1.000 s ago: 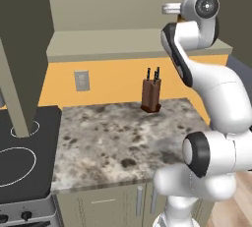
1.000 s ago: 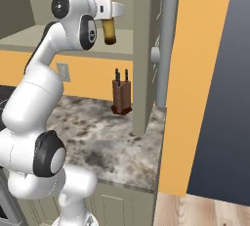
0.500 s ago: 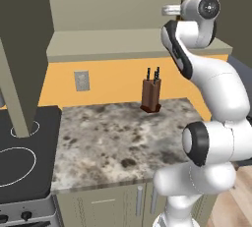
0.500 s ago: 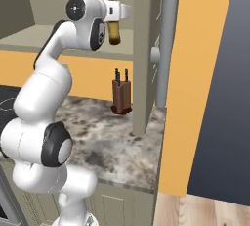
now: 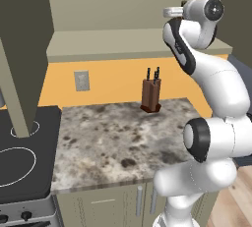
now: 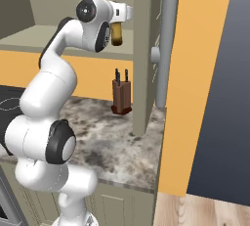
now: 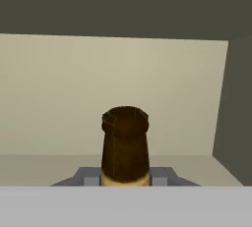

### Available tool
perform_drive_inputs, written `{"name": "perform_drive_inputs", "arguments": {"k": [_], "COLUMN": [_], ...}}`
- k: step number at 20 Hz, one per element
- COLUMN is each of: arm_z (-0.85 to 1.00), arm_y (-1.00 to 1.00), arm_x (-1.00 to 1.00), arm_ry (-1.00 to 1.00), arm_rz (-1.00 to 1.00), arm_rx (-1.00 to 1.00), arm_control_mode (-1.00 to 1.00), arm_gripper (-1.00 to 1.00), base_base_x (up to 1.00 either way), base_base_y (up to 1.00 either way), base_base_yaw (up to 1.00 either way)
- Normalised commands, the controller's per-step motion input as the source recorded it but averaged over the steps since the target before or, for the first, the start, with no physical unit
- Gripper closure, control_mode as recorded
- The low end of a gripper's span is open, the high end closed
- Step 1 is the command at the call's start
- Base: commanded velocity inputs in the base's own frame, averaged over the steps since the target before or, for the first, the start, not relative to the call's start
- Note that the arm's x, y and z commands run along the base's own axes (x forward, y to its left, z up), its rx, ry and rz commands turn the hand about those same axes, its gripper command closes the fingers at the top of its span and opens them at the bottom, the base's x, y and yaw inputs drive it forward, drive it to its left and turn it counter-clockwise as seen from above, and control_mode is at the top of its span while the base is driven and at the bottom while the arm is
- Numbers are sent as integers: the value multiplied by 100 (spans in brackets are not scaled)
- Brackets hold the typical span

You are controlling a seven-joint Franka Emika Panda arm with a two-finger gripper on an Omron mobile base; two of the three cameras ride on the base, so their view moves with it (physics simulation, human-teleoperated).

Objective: Sort all alcoholic drinks to one cabinet, and non-alcoholic drinks to the other.

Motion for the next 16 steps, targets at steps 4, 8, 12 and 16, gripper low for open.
{"name": "perform_drive_inputs", "arguments": {"k": [4,8,12,16], "arm_z": [-16,-14,0,0], "arm_y": [-3,0,-2,-7], "arm_x": [22,1,-5,-18], "arm_ry": [0,0,-3,-5], "arm_rz": [4,3,0,0], "arm_rx": [0,0,0,0], "arm_control_mode": [-100,-100,-100,-100], "arm_gripper": [100,-100,-100,-100], "base_base_x": [0,0,0,0], "base_base_y": [0,0,0,0], "base_base_yaw": [0,0,0,0]}}
